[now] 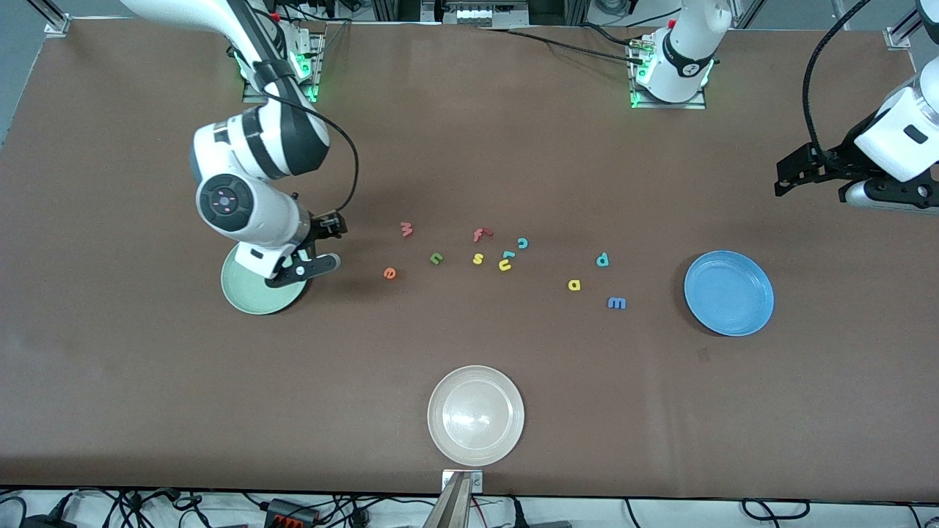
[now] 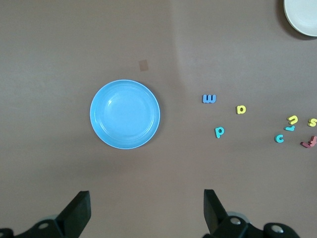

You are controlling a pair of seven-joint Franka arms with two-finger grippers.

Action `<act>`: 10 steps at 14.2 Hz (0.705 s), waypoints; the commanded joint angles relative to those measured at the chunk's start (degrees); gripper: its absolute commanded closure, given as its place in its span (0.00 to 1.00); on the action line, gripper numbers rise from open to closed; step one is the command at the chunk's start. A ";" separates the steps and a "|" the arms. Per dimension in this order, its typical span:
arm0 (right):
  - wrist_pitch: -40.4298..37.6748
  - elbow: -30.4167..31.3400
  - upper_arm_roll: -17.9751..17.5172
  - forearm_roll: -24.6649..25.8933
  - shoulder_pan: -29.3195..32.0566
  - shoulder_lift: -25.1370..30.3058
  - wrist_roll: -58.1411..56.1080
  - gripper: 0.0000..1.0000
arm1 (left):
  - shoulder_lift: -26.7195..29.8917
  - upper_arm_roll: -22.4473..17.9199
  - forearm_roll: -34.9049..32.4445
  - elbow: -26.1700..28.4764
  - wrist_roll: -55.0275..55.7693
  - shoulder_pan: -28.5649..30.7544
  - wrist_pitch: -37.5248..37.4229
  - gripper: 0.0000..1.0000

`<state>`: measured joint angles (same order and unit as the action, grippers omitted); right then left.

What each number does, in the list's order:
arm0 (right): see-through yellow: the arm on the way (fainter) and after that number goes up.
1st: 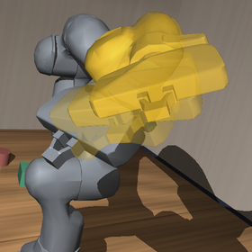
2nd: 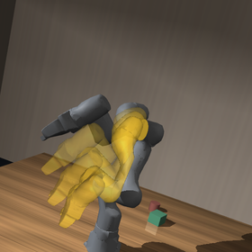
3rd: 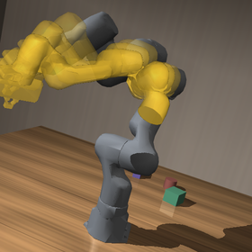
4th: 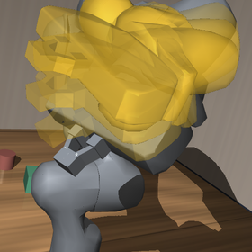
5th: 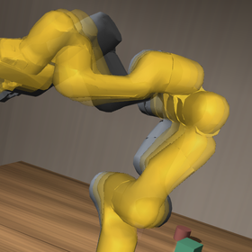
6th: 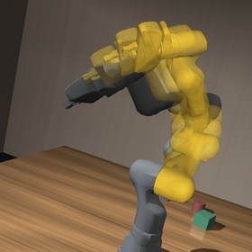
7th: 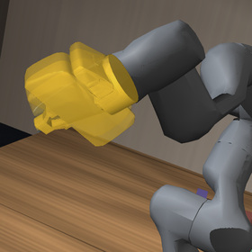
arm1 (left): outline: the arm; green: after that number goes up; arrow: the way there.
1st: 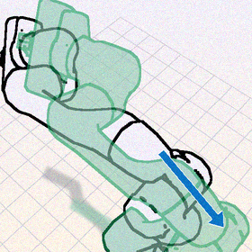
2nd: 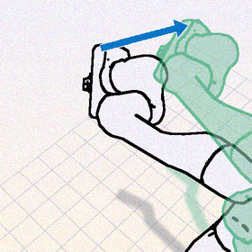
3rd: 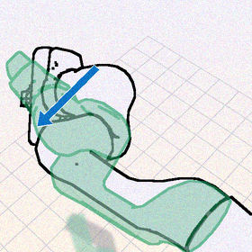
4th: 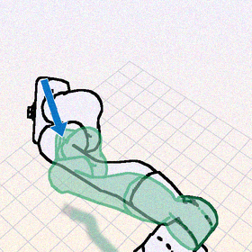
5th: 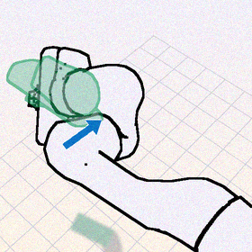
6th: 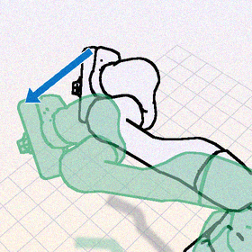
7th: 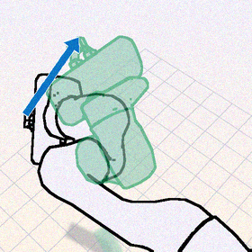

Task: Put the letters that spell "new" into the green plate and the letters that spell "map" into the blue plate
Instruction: 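Move the right gripper over the orange letter e, then grasp the orange e with the right gripper while the left gripper reaches the blue m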

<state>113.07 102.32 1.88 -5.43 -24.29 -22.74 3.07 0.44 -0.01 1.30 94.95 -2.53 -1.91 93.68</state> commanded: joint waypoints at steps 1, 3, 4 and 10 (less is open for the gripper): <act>2.85 -0.63 0.40 -0.63 -1.45 -2.83 4.64 0.31 | -0.09 0.01 -0.86 -1.17 -0.90 -0.20 -1.13 0.00; 4.60 -0.63 0.40 -0.72 -2.94 -4.23 10.78 0.33 | -0.09 0.01 -0.86 -1.17 -0.90 -0.20 -1.22 0.00; 4.96 -0.63 0.40 -0.72 -3.65 -4.68 14.12 0.34 | -0.09 0.01 -0.86 -1.17 -0.90 -0.20 -1.22 0.00; 12.94 -1.42 0.40 -0.98 -5.24 -8.89 28.64 0.36 | -0.09 0.01 -0.86 -1.17 -0.81 -0.29 -1.22 0.00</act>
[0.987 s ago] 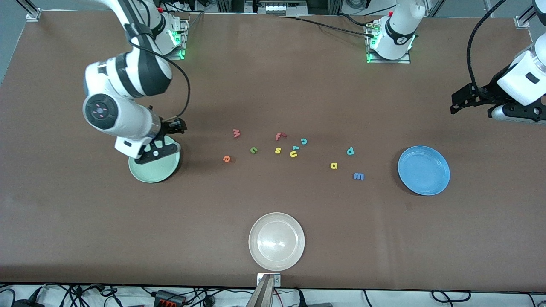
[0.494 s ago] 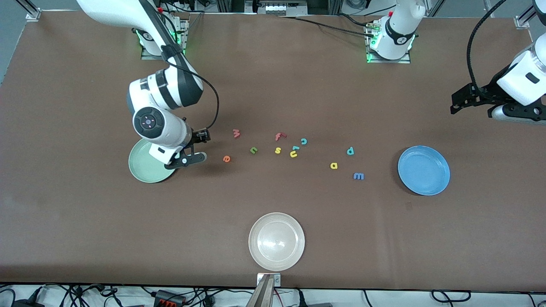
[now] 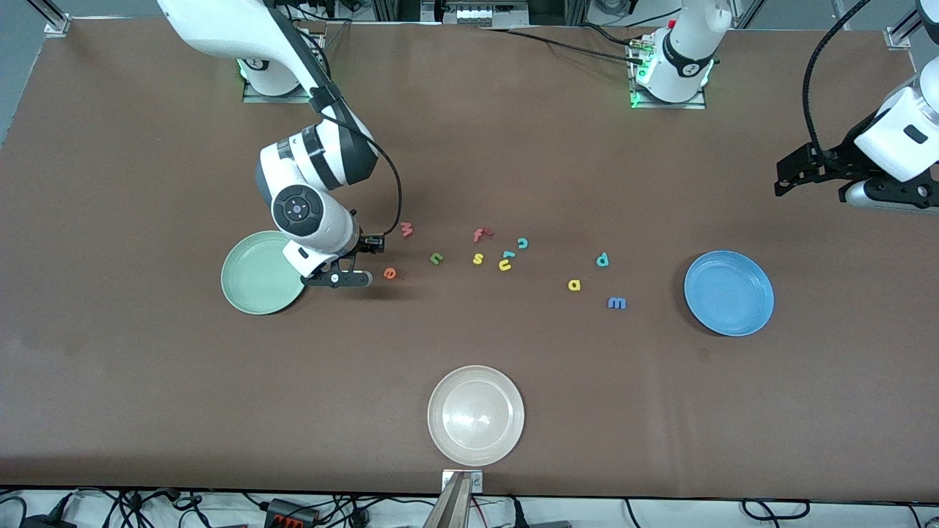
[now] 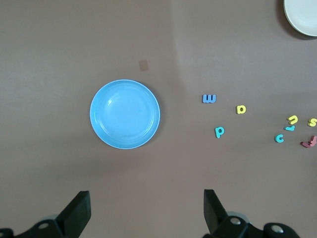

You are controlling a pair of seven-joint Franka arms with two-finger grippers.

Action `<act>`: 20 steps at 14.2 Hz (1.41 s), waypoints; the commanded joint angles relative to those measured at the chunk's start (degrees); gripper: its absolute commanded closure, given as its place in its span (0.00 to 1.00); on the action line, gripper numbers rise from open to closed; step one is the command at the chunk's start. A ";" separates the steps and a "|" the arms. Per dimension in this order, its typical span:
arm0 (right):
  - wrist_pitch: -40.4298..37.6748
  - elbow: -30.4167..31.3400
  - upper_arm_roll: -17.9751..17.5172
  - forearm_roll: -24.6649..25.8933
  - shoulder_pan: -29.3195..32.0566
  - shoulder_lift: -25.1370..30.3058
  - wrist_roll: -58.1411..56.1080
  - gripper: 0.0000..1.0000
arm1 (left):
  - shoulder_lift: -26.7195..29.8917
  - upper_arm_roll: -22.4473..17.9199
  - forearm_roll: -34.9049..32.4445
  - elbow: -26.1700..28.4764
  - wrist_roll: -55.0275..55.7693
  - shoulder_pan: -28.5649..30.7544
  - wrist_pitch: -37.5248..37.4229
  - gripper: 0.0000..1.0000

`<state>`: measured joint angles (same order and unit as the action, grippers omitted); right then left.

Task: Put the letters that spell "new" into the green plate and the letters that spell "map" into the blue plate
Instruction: 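Grasp the orange e with the right gripper while the left gripper reaches the blue m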

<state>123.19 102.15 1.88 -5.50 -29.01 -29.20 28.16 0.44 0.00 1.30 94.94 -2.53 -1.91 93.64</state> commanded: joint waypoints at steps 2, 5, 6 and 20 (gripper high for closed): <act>5.20 -1.25 0.40 -1.00 -0.87 -3.84 4.61 0.36 | -0.18 0.00 -0.86 -1.16 -0.64 -0.20 -1.09 0.00; 8.02 -1.42 0.40 -1.00 -1.75 -5.25 6.89 0.36 | -1.58 0.00 -0.42 -1.78 -0.73 -0.28 -1.35 0.00; 8.81 -2.03 0.40 -0.91 -2.10 -6.13 8.03 0.36 | -1.93 0.00 -0.16 -1.78 -0.73 -0.37 -2.83 0.00; 11.72 -4.76 0.40 -0.91 -4.65 -11.49 17.98 0.40 | -20.73 6.68 2.22 -1.87 -29.44 -6.08 6.20 0.00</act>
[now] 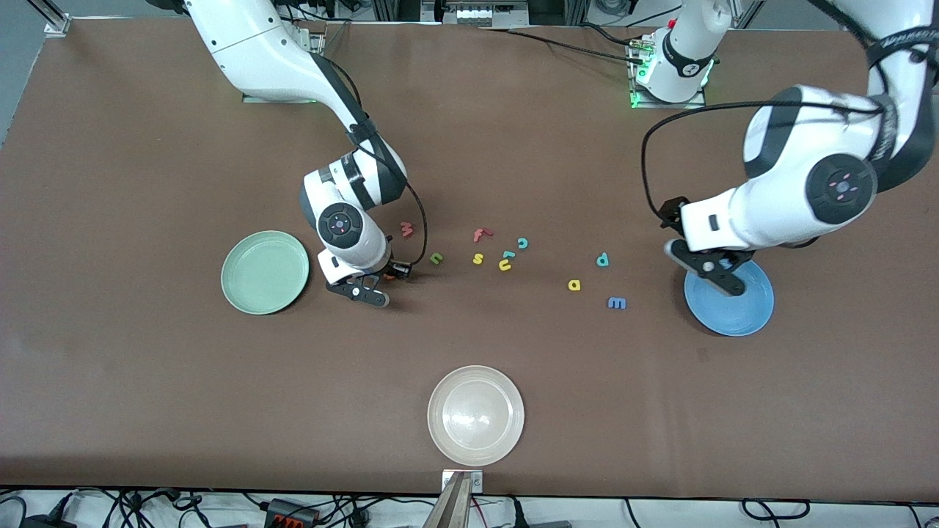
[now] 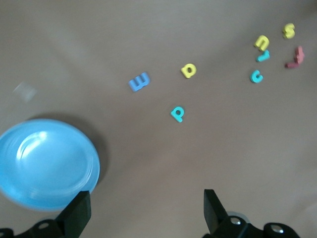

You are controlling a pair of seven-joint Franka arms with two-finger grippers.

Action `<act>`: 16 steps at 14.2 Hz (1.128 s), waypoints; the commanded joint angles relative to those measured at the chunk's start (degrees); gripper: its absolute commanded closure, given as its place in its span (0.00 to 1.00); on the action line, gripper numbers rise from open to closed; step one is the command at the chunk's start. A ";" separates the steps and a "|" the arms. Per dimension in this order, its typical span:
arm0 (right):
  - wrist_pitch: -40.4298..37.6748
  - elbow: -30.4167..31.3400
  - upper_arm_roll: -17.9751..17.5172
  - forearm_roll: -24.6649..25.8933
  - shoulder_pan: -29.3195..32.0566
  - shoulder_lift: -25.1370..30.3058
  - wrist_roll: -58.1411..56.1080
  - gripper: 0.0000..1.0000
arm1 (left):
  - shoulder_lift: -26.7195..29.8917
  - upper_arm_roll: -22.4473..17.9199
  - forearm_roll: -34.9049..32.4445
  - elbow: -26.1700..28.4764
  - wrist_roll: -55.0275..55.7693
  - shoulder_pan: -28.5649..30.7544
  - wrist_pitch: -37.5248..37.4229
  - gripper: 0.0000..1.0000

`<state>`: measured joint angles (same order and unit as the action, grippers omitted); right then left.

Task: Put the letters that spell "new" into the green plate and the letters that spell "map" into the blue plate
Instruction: 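Grasp the orange e with the right gripper while the left gripper reaches the blue m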

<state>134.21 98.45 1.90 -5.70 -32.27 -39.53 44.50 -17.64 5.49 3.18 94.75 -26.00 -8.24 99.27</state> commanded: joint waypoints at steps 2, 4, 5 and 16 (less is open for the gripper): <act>0.70 -1.07 0.39 -0.62 -1.30 -1.34 1.64 0.41 | -5.20 1.72 0.07 -0.10 -12.89 0.33 5.02 0.00; 0.53 -1.07 0.39 -0.71 -1.39 -1.34 1.99 0.46 | -8.18 1.72 -0.11 0.87 -19.85 0.42 10.39 0.00; 0.53 -1.07 0.39 -0.63 -1.39 -1.34 2.52 0.49 | -9.33 1.63 -0.80 1.40 -22.84 0.42 13.37 0.00; 0.70 -1.25 0.74 -0.27 -0.95 -1.26 2.43 0.50 | -15.75 2.16 -17.24 10.37 -33.21 -2.39 36.85 0.11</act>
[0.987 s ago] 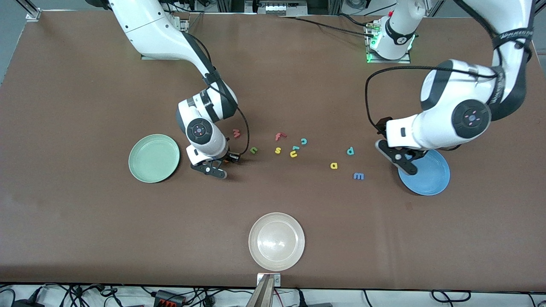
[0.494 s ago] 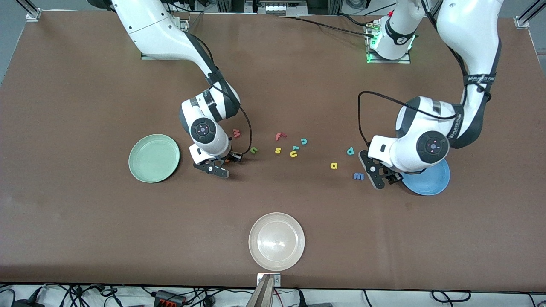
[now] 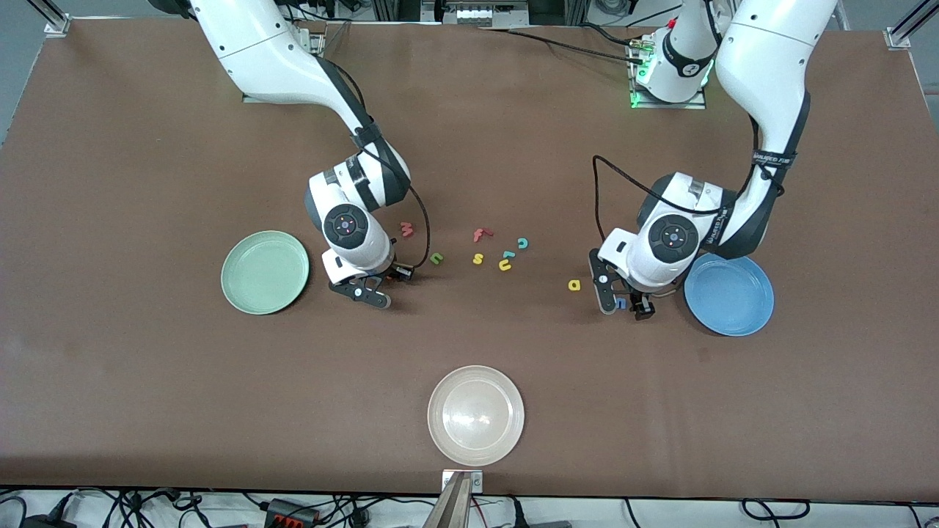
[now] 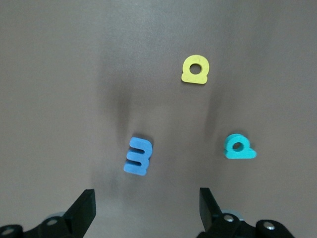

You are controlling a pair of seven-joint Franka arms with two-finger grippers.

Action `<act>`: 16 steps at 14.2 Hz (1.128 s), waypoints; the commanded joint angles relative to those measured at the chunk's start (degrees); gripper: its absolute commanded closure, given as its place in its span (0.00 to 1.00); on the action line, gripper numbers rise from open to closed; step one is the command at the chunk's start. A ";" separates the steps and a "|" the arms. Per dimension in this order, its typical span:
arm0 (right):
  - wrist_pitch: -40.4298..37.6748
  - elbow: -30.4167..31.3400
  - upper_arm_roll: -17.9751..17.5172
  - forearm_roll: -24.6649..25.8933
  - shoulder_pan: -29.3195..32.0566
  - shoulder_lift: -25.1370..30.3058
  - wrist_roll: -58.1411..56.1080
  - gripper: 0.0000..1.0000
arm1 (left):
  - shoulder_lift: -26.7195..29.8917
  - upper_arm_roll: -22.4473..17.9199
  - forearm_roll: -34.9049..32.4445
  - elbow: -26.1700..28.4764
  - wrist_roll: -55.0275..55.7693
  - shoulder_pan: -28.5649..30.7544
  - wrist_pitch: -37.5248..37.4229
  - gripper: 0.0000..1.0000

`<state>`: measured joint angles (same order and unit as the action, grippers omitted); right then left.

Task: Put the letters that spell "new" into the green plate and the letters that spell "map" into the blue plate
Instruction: 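Carry the e to the green plate while the left gripper grasps the m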

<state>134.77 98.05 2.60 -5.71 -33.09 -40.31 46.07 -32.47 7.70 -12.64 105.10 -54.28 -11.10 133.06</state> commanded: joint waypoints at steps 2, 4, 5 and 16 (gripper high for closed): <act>0.14 -0.84 0.12 -0.10 -0.22 -0.47 0.86 0.60 | -2.24 -0.05 -1.42 -0.16 -10.03 1.08 6.58 0.19; 0.06 -0.58 0.03 0.08 -0.30 -0.47 0.77 0.82 | -3.12 -0.05 -1.42 -0.16 -10.84 0.99 7.73 0.26; -0.20 -0.49 0.12 0.08 -0.48 -0.47 0.77 0.86 | -3.39 -0.05 -1.42 -0.25 -10.84 0.99 7.82 0.31; -12.60 12.15 8.74 0.43 6.79 15.52 -27.32 0.92 | -5.41 0.04 -1.42 -0.16 -11.28 0.47 8.62 0.85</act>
<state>121.17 103.20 11.75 -5.49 -29.73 -29.29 25.16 -37.37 7.62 -13.08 105.09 -64.21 -10.82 140.68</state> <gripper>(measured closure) 0.722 0.727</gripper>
